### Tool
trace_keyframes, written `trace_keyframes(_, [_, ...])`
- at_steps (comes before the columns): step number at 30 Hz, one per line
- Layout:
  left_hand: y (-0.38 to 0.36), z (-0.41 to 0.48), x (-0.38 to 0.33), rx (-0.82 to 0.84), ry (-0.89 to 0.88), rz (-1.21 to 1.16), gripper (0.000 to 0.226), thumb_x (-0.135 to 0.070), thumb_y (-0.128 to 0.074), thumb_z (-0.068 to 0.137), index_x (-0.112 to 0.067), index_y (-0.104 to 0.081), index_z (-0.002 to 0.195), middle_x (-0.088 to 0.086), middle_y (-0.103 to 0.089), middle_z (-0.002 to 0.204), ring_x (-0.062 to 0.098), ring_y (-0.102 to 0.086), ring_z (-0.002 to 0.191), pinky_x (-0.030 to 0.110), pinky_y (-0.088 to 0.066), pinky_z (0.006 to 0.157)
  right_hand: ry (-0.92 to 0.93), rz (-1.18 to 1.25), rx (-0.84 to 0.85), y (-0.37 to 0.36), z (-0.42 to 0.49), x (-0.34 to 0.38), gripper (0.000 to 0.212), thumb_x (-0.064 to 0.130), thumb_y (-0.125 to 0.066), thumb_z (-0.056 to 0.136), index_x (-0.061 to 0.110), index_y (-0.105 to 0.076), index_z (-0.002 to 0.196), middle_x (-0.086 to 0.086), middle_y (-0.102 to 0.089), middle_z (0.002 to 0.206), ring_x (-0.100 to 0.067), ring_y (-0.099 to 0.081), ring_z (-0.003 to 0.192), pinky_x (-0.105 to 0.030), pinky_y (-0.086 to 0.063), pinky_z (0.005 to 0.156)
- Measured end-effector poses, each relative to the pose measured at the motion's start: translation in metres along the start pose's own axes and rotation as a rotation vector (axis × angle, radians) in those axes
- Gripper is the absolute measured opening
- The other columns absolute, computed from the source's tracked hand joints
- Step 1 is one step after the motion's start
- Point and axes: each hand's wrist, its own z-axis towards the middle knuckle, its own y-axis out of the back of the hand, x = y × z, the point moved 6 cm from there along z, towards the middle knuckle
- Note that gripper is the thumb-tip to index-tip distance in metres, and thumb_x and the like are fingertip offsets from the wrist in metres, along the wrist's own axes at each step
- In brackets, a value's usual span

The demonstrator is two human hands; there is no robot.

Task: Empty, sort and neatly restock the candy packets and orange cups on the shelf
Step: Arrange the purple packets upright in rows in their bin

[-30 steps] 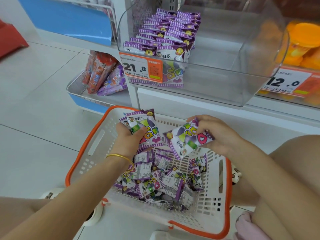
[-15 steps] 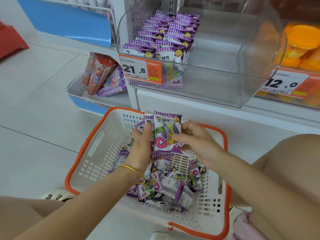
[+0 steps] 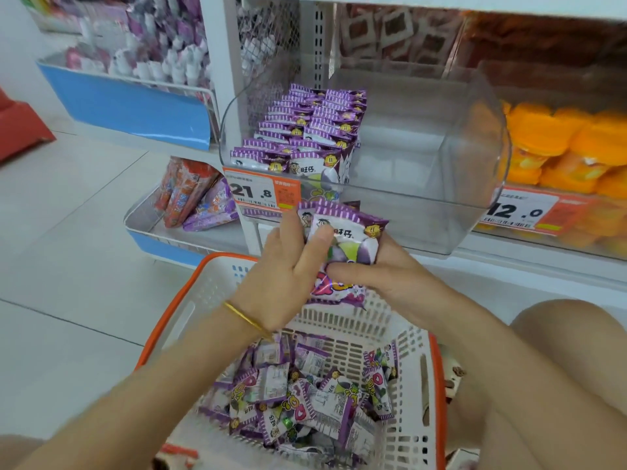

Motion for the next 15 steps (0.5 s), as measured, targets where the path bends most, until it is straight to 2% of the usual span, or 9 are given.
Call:
trace_keyframes(2, [0.015,0.027,-0.029,0.033,-0.096,-0.059,0.039,-0.062,-0.025,0.092,-0.03,-0.046,0.095,-0.012,-0.051,0.092,-0.011,-0.049,0.09,0.01,-0.035,0.084,0.083,0.025,-0.062,0.015,0.009,0.033,0.05,0.002,-0.072,0.074,0.016,-0.056,0.119,0.006,-0.071,0.108,-0.01,-0.066,0.101,-0.023,-0.052,0.085])
trace_keyframes(4, [0.033,0.061,-0.055,-0.024,-0.189,-0.054,0.033,-0.046,-0.032,0.098,-0.024,-0.056,0.098,-0.015,-0.056,0.09,-0.012,-0.051,0.081,0.005,-0.036,0.081,0.131,0.033,-0.107,0.032,0.022,0.062,0.061,0.009,-0.073,0.068,0.012,-0.054,0.126,-0.008,-0.066,0.121,-0.022,-0.063,0.112,-0.035,-0.051,0.094])
trace_keyframes(6, [0.053,0.096,-0.071,-0.146,-0.315,0.187,0.019,-0.021,-0.046,0.098,-0.011,-0.063,0.099,-0.009,-0.06,0.085,0.0,-0.05,0.074,0.01,-0.037,0.072,0.161,0.009,-0.144,0.049,0.037,0.086,0.059,0.005,-0.078,0.064,0.014,-0.057,0.119,0.0,-0.072,0.105,-0.015,-0.068,0.098,-0.029,-0.055,0.084])
trace_keyframes(8, [0.066,0.13,-0.065,-0.161,-0.365,0.444,0.016,-0.01,-0.055,0.092,-0.005,-0.068,0.098,0.005,-0.067,0.092,0.013,-0.054,0.083,0.02,-0.04,0.078,0.157,0.001,-0.193,0.07,0.05,0.1,0.056,0.009,-0.076,0.062,0.018,-0.058,0.114,0.009,-0.072,0.091,-0.006,-0.068,0.085,-0.023,-0.055,0.075])
trace_keyframes(10, [0.066,0.156,-0.044,-0.049,-0.369,0.711,0.011,-0.015,-0.063,0.086,-0.012,-0.073,0.091,0.007,-0.069,0.094,0.024,-0.059,0.088,0.033,-0.043,0.09,0.123,-0.016,-0.23,0.088,0.064,0.1,0.061,0.003,-0.075,0.069,0.016,-0.053,0.125,0.01,-0.071,0.099,-0.005,-0.067,0.089,-0.022,-0.055,0.079])
trace_keyframes(12, [0.061,0.168,-0.026,0.076,-0.327,0.901,0.009,-0.029,-0.069,0.082,-0.024,-0.072,0.089,0.001,-0.066,0.096,0.028,-0.055,0.098,0.045,-0.041,0.094,0.072,-0.046,-0.226,0.095,0.076,0.094,0.06,-0.004,-0.072,0.074,0.014,-0.052,0.128,0.01,-0.07,0.098,-0.004,-0.066,0.09,-0.019,-0.054,0.079])
trace_keyframes(15, [0.056,0.173,-0.021,0.141,-0.274,0.958,0.019,-0.035,-0.072,0.079,-0.027,-0.07,0.096,-0.002,-0.058,0.1,0.027,-0.048,0.104,0.047,-0.038,0.097,0.023,-0.104,-0.15,0.094,0.09,0.081,0.046,-0.008,-0.07,0.075,0.021,-0.061,0.11,0.006,-0.072,0.098,-0.01,-0.068,0.091,-0.026,-0.055,0.084])
